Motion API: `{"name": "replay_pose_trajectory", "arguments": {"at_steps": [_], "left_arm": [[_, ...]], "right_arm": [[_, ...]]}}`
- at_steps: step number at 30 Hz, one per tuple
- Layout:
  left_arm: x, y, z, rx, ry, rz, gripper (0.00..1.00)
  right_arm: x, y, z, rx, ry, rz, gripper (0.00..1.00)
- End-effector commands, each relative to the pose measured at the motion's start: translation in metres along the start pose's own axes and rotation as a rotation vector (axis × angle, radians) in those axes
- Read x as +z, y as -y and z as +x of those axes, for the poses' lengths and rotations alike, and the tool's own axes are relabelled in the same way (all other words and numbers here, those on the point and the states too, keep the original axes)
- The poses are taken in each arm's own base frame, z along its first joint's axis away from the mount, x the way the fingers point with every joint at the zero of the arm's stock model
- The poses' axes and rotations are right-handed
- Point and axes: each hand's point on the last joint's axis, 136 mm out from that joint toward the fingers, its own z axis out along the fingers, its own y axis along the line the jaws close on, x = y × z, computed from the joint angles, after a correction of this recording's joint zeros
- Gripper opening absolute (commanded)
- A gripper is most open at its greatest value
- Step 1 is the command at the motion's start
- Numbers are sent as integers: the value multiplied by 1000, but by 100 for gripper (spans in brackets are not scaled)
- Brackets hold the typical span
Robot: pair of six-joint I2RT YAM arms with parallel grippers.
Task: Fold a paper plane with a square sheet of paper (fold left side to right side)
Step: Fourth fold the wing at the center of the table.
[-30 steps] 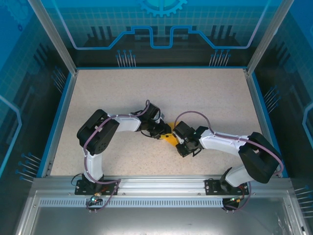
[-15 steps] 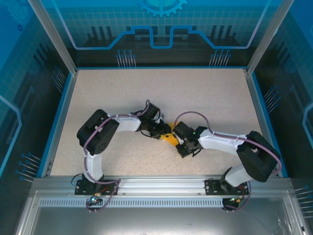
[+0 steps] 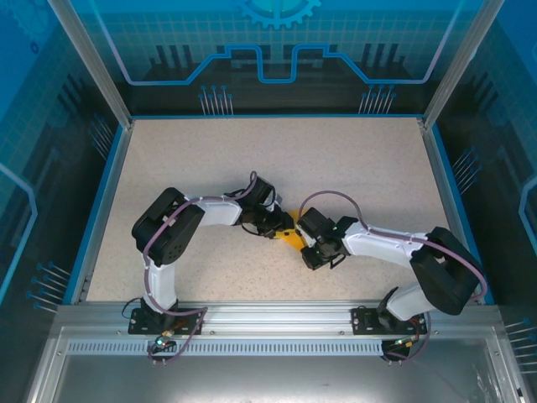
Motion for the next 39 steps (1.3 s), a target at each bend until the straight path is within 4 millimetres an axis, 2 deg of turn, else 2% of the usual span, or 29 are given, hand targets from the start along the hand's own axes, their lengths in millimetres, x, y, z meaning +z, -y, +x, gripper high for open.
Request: {"name": "replay_pose_trajectory", "arguments": {"at_steps": [1, 4, 8, 14, 20, 26, 36, 39], "left_arm": [[4, -12, -1, -8, 6, -49, 32], [4, -11, -1, -5, 6, -47, 32], [3, -11, -1, -7, 6, -47, 32], [3, -10, -1, -4, 6, -46, 32], [3, -9, -2, -5, 6, -44, 32], [3, -8, -2, -4, 6, -42, 32], [3, -10, -1, -4, 6, -46, 32], [3, -10, -1, -4, 6, -47, 32]], "right_arm": [[-16, -14, -14, -9, 75, -113, 26], [-24, -20, -26, 13, 126, -209, 32], [-21, -19, -44, 78, 155, -321, 37], [-17, -10, -74, 162, 204, -430, 38], [-11, 2, -82, 193, 207, -434, 37], [0, 2, -81, 209, 185, -455, 30], [-3, 13, -77, 247, 201, -465, 0], [-4, 14, -75, 266, 201, -507, 0]]}}
